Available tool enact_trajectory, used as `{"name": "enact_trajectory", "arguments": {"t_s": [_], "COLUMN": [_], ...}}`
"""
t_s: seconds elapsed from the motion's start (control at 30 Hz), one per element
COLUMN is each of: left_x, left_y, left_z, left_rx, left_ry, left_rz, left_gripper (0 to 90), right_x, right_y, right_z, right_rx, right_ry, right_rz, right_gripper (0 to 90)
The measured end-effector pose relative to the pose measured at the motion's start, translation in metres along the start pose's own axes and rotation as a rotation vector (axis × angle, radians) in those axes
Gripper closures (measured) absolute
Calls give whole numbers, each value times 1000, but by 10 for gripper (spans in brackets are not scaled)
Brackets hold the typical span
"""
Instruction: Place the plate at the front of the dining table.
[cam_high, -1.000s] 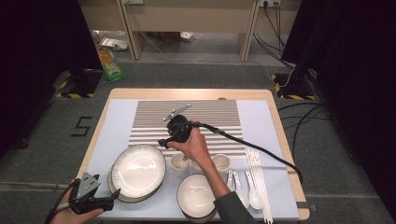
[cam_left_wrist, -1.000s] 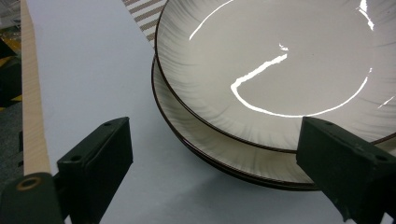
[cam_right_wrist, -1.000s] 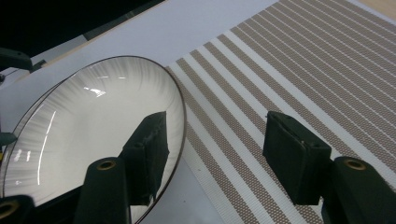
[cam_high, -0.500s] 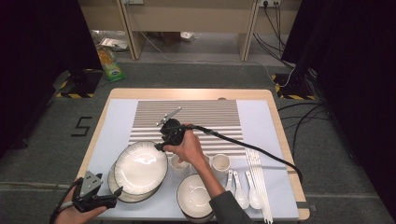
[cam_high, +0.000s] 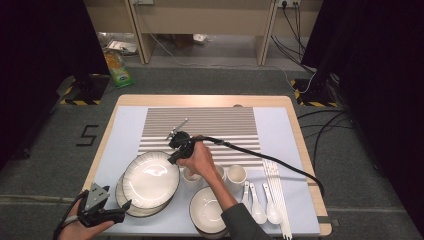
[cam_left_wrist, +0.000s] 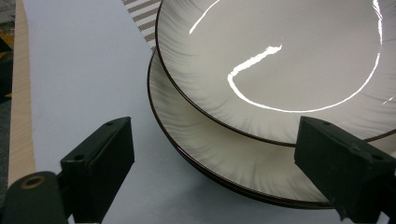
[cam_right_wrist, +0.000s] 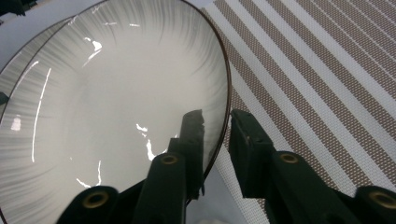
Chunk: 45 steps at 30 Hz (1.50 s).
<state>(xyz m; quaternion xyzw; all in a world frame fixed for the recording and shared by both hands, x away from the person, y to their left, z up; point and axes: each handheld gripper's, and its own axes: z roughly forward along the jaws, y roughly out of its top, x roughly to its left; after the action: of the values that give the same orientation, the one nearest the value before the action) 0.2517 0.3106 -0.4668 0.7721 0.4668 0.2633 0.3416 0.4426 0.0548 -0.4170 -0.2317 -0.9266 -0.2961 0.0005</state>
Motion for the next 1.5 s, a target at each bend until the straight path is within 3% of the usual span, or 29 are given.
{"name": "enact_trajectory", "arguments": {"t_s": [0.3,0.5,0.63,0.87,1.13,1.23,1.5], "left_x": [0,-2,-1,1,-5,-5,-5], "left_y": [0,0,-2,-3,-5,-4,-5], "left_z": [1,4,6,9,17,17,18], "left_rx": [1,1,15,17,38,37,36], "left_ry": [21,38,74,66,64,75,68], "left_rz": [-5,-16,1,-17,0,7,2], "left_gripper": [84,87,96,102,105,104,100], "right_x": [1,0,0,-2,0,1,2], "right_y": [-2,-2,-3,-4,-1,-1,-1], "right_z": [0,-3,-1,1,-2,-1,3], "right_rx": [15,-6,-5,-34,-120,-118,-142], "right_ry": [1,12,8,38,137,135,156], "right_rz": [4,20,25,67,114,109,151], "right_gripper": [779,768,741,737,743,730,719]}}
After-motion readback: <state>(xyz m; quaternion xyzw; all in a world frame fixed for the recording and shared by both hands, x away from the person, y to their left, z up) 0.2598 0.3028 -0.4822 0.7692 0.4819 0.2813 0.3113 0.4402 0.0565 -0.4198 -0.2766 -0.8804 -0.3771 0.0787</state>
